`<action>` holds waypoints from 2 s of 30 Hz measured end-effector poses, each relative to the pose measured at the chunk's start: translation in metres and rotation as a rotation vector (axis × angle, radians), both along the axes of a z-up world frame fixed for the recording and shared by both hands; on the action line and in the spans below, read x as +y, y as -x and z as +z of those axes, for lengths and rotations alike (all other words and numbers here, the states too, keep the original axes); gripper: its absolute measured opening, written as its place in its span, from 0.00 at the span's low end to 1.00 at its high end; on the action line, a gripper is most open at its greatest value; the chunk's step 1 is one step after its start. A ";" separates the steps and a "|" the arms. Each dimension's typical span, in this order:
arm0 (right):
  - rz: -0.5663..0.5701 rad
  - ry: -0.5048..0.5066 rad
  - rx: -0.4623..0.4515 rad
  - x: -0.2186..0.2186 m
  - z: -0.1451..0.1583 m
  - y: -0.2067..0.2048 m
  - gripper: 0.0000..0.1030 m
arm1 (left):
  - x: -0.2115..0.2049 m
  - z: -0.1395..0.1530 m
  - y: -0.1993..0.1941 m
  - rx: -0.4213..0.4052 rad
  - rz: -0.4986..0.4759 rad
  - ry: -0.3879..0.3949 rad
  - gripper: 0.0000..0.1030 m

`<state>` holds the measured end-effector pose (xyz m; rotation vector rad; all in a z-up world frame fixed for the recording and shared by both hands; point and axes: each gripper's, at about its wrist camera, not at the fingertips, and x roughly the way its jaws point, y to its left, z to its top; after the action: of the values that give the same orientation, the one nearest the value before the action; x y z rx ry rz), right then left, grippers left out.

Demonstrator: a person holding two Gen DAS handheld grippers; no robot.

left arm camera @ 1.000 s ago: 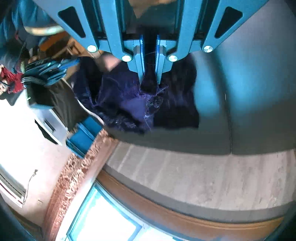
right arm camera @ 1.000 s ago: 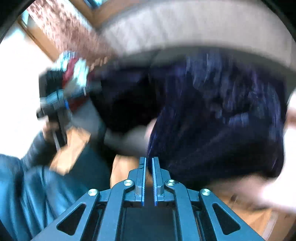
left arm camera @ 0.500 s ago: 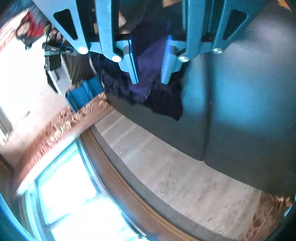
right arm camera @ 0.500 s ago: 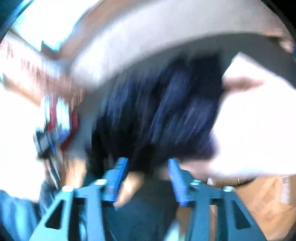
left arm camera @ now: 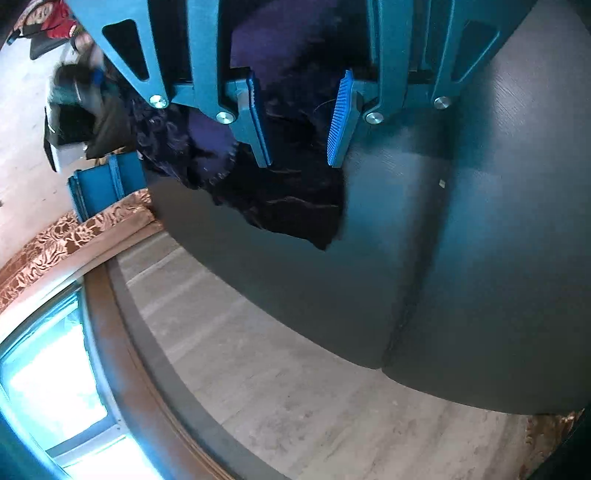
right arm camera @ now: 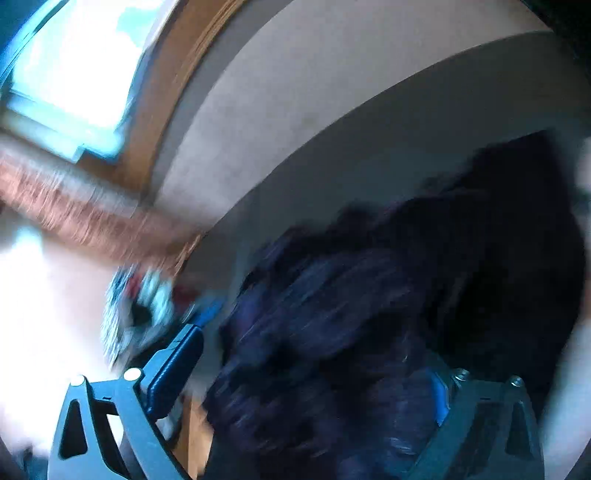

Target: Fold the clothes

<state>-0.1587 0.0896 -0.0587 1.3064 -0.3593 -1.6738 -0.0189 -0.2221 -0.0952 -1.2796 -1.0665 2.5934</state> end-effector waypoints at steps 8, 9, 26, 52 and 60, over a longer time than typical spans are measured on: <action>0.349 -0.153 -0.016 0.007 0.003 -0.110 1.00 | -0.013 -0.024 0.035 -0.092 -0.058 0.032 0.35; 0.331 -0.167 -0.021 0.012 0.004 -0.115 1.00 | -0.010 -0.029 0.044 -0.117 -0.087 0.010 0.36; -0.598 0.087 -0.107 0.161 -0.046 -0.070 1.00 | 0.069 -0.022 0.086 -0.226 -0.354 0.378 0.11; -0.319 -0.236 0.296 0.054 0.022 0.128 1.00 | -0.083 0.022 0.019 -0.127 -0.059 0.186 0.27; 0.222 -0.455 0.388 -0.043 0.028 0.046 1.00 | -0.057 -0.002 0.087 -0.078 -0.065 0.082 0.44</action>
<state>-0.2051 0.0465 -0.0310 1.2424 0.4051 -1.8253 -0.1057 -0.2791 -0.0968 -1.4191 -0.9218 2.5838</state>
